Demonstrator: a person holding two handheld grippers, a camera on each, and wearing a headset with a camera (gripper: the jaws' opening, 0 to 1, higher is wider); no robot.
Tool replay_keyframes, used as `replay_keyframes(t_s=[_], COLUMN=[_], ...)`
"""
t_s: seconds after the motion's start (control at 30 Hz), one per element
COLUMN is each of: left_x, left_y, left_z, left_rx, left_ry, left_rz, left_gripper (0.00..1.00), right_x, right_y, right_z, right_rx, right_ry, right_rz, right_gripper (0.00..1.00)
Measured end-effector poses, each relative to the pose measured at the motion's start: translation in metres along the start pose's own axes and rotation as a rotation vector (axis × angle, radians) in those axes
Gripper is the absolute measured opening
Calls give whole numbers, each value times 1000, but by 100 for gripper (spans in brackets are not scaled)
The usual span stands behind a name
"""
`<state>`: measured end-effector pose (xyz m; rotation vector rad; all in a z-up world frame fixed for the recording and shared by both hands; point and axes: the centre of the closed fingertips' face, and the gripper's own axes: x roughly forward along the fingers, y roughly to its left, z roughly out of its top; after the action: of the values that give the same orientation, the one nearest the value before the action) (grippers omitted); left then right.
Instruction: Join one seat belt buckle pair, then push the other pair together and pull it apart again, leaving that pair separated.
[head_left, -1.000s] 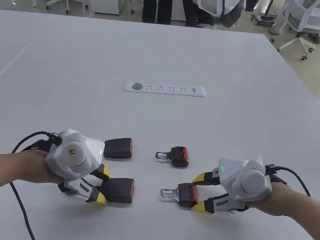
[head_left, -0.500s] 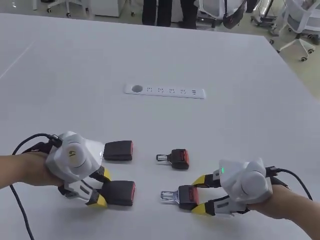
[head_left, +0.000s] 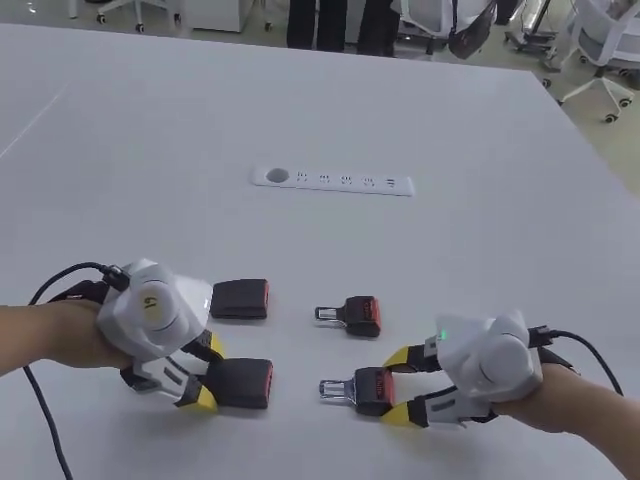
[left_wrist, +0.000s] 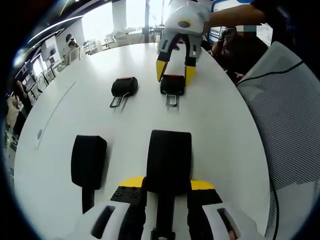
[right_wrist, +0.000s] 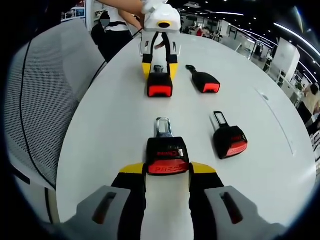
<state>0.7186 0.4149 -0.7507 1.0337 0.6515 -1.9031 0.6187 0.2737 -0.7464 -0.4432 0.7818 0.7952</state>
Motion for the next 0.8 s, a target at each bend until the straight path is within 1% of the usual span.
replay_keyframes(t_s=[0.23,0.8], left_x=[0,0], left_y=[0,-1], left_z=[0,0], left_rx=[-8,-20], left_ry=[10,10], left_rz=[-3,-3], left_gripper=[32,32], right_x=[4,16], right_y=[0,1], right_z=[6,21], right_rx=[3,-3], right_ry=[-4,-20], right_rz=[-3,-10], right_gripper=[30,30])
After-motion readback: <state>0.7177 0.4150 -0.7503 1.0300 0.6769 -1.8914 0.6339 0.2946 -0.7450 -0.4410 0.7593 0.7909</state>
